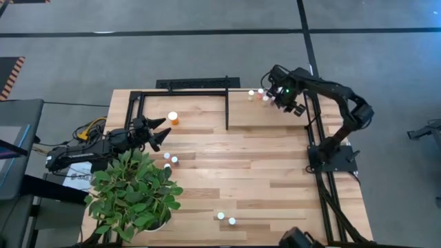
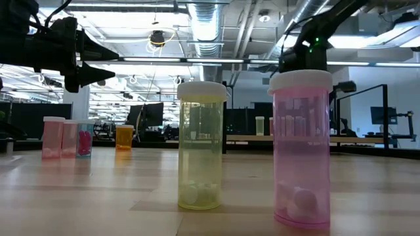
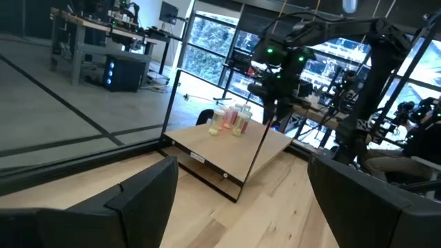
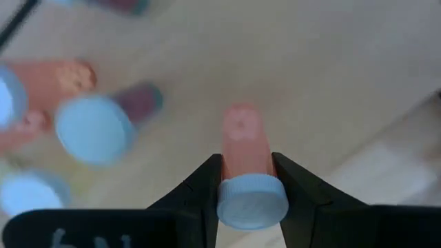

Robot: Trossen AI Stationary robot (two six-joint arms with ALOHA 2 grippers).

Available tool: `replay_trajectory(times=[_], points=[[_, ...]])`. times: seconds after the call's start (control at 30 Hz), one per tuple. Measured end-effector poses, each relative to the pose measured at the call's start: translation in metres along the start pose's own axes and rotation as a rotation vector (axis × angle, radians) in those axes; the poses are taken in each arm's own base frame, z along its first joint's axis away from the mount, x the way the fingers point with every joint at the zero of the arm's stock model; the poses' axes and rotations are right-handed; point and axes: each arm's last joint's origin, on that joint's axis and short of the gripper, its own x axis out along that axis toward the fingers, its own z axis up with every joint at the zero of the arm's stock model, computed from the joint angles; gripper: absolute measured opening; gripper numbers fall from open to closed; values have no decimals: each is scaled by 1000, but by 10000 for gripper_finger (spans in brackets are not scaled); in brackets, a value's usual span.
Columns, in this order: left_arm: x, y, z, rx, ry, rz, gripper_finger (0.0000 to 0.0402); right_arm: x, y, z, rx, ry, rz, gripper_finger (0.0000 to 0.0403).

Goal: Pick and place medicine bottles onto shelf by color
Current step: Put the pink pill bottle on the shelf

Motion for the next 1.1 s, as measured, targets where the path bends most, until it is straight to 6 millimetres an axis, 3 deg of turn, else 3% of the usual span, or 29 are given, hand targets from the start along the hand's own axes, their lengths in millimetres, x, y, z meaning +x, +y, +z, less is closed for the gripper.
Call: replay_trajectory(times=[0.27, 0.7, 1.1], points=[[0, 0, 0, 0, 0, 0, 312, 14, 5, 27, 13, 70, 16, 131], [0, 0, 0, 0, 0, 0, 312, 15, 6, 51, 44, 40, 90, 131], [0, 0, 0, 0, 0, 0, 312, 15, 8, 55, 43, -5, 115, 131]])
